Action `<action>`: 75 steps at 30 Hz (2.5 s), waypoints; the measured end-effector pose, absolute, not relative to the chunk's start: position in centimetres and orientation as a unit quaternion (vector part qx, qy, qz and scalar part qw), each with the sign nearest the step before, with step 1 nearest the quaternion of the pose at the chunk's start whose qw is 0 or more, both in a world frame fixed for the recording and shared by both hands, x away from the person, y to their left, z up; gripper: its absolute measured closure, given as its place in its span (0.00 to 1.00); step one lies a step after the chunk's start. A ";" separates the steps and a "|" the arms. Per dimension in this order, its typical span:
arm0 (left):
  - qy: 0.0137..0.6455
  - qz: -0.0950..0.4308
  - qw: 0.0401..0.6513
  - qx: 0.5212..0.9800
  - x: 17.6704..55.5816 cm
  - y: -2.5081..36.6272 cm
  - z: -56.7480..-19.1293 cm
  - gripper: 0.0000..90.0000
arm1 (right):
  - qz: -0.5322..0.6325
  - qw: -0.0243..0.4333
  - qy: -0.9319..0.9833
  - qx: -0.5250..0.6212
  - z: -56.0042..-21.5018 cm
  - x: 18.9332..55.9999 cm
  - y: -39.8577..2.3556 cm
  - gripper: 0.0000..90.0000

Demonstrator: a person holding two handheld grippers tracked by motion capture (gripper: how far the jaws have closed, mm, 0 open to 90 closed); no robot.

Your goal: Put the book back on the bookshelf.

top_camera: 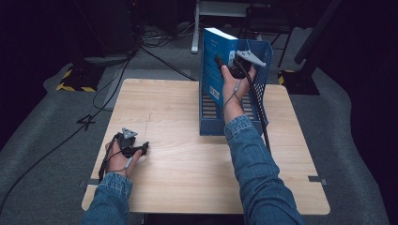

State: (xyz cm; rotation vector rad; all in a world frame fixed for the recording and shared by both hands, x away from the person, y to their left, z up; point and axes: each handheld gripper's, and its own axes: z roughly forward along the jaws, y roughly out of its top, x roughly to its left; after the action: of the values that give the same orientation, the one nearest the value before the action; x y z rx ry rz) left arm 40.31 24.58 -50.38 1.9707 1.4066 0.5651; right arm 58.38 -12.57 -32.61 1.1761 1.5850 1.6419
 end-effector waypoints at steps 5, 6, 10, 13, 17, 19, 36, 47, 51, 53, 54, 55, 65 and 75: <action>0.536 0.215 0.322 0.750 40.3 24.6 -50.4 0.37 | 0.590 0.289 0.609 0.445 -33.6 58.5 -11.8 0.67; 0.536 0.215 0.322 0.750 40.3 24.6 -50.4 0.37 | 0.588 0.291 0.610 0.444 -33.6 58.4 -11.7 0.67; 0.536 0.215 0.321 0.750 40.3 24.6 -50.4 0.37 | 0.569 0.298 0.623 0.446 -33.5 58.4 -11.1 0.67; 0.537 0.215 0.322 0.750 40.3 24.6 -50.4 0.37 | 0.557 0.301 0.629 0.451 -33.9 58.4 -10.5 0.67; 0.537 0.215 0.322 0.750 40.3 24.6 -50.4 0.37 | 0.539 0.298 0.643 0.455 -34.4 58.5 -9.6 0.67; 0.537 0.215 0.322 0.750 40.3 24.6 -50.4 0.37 | 0.526 0.306 0.652 0.453 -34.7 58.5 -9.2 0.67; 0.537 0.214 0.321 0.750 40.4 24.5 -50.4 0.37 | 0.477 0.320 0.684 0.449 -37.9 58.9 -7.9 0.67; 0.536 0.215 0.322 0.750 40.4 24.5 -50.4 0.36 | 0.485 0.346 0.661 0.456 -39.1 57.8 -7.6 0.66; 0.536 0.215 0.322 0.750 40.4 24.5 -50.4 0.36 | 0.482 0.349 0.660 0.459 -39.0 58.3 -7.5 0.66; 0.536 0.215 0.321 0.751 40.4 24.5 -50.4 0.37 | 0.477 0.349 0.662 0.461 -38.9 58.4 -7.4 0.66; 0.536 0.216 0.321 0.751 40.4 24.5 -50.4 0.37 | 0.475 0.349 0.664 0.460 -38.9 58.4 -7.3 0.66; 0.536 0.215 0.322 0.750 40.4 24.5 -50.4 0.36 | 0.474 0.350 0.664 0.460 -38.9 58.4 -7.3 0.66; 0.537 0.217 0.320 0.750 40.2 24.5 -50.4 0.37 | 0.492 0.348 0.662 0.446 -37.5 57.2 -8.6 0.49; 0.538 0.216 0.321 0.749 39.9 24.5 -50.4 0.37 | 0.517 0.313 0.681 0.413 -35.1 53.5 -11.0 0.46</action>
State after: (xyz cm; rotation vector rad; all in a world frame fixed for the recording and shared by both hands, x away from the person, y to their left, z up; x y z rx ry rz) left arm 39.92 24.54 -50.39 1.9675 1.4129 0.5681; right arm 53.51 -10.99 -35.13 1.0905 1.7964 1.3650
